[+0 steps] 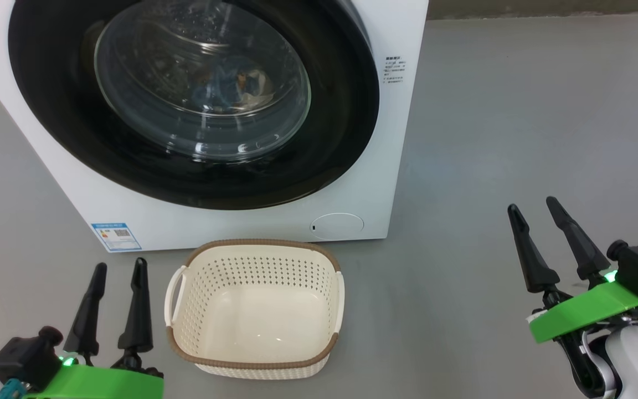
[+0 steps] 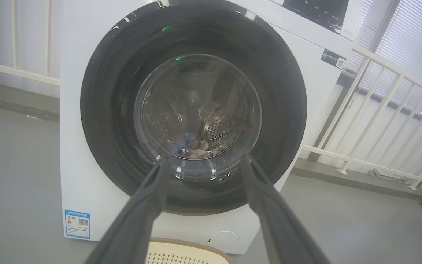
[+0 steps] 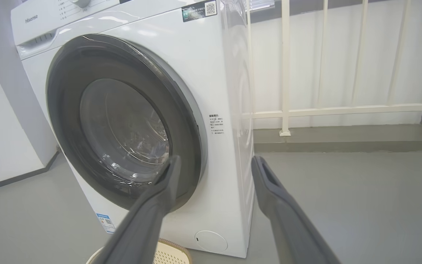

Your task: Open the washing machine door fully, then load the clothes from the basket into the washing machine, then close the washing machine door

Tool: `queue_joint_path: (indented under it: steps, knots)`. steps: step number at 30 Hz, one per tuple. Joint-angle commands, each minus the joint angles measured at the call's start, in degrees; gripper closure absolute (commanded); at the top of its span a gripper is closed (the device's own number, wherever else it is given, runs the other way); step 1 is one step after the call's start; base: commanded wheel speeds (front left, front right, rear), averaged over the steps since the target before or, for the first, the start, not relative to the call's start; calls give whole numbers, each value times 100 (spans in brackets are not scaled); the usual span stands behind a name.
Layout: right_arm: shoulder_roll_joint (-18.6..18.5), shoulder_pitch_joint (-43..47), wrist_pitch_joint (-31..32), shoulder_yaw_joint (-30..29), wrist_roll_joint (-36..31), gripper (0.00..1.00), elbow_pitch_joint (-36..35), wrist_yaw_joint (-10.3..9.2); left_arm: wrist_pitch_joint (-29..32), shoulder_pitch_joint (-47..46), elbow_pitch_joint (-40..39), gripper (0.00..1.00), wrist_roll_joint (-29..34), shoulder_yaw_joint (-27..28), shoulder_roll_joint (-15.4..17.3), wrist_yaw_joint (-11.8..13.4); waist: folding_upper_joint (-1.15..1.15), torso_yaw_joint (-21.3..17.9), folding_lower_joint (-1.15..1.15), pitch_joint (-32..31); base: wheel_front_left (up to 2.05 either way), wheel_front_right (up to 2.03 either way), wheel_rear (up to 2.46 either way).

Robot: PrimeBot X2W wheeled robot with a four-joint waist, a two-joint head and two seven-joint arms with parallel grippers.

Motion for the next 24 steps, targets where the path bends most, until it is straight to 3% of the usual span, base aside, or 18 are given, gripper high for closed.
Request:
queue_joint_path:
  steps: [1, 24]
  knots:
    - [-47, 21, -28, 28, -81, 0, -155, -14, -52, -62, -185, 0, -17, 219, 161, -12, 0, -1, 0, -7, 0, 0, 0]
    - [110, 177, -28, -50, -263, 0, -67, -14, -52, -72, -113, 0, -38, 164, 149, -12, 0, 107, 0, -18, 0, 0, 0]
